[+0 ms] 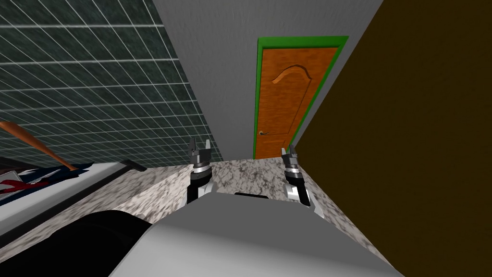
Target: Pull the door open
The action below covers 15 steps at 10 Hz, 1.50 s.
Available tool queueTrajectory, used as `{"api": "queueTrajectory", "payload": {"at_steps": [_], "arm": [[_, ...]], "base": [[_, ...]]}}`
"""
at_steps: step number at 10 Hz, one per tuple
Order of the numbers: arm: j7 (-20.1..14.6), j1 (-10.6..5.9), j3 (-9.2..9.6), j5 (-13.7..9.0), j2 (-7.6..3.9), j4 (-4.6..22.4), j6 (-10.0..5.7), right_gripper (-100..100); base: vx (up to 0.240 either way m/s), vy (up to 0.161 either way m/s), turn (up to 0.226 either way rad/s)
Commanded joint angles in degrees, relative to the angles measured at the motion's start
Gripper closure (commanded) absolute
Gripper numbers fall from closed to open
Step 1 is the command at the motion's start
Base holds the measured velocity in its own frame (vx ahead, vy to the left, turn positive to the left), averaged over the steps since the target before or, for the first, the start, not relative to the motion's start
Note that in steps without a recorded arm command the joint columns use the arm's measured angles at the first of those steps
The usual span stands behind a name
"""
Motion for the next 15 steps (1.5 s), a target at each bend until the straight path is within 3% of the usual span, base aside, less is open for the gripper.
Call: {"api": "queueTrajectory", "payload": {"at_steps": [1,4,5,15], "arm": [[-0.12,-0.89,-0.16,0.22,-0.12,1.83,-0.38,-100],[-0.91,-3.15,-0.62,1.22,-0.97,6.73,-0.94,-100],[-0.91,-3.15,-0.62,1.22,-0.97,6.99,-0.94,-100],[-3.62,-10.89,-2.18,4.64,-3.6,24.54,-2.84,-100]], "base": [[0.067,0.001,0.004],[0.07,0.003,0.013],[0.062,0.007,0.004],[0.096,0.001,0.014]]}}
